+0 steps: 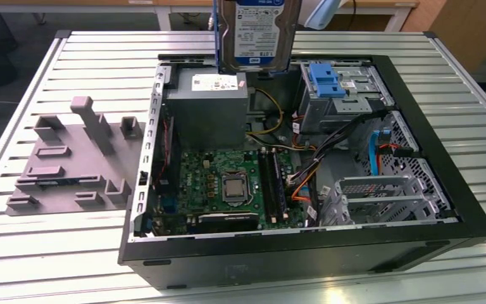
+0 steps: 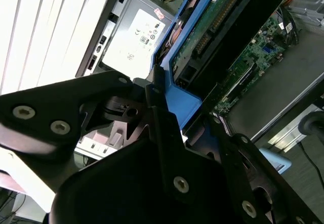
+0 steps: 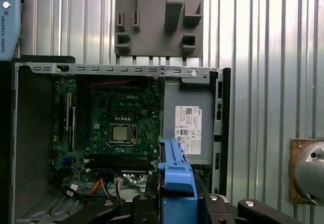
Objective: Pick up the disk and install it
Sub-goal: 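Pick up the disk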
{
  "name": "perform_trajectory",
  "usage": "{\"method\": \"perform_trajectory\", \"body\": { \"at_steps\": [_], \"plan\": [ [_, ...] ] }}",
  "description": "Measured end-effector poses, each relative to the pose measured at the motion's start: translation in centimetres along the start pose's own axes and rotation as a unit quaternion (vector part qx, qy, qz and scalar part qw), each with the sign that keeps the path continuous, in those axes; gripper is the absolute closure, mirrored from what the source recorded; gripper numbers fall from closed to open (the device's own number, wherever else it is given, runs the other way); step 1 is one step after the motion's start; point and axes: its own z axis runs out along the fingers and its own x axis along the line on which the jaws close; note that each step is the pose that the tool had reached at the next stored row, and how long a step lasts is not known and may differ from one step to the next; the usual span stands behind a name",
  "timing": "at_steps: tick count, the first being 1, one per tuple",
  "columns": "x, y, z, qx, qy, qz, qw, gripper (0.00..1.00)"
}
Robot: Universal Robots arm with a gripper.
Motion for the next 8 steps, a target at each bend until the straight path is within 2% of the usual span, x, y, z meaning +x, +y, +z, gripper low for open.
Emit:
{"method": "perform_trajectory", "body": {
  "at_steps": [8],
  "plan": [
    [2.14,0.0,0.1,0.0,-0.0001,0.001,1.0,0.64]
  ]
}}
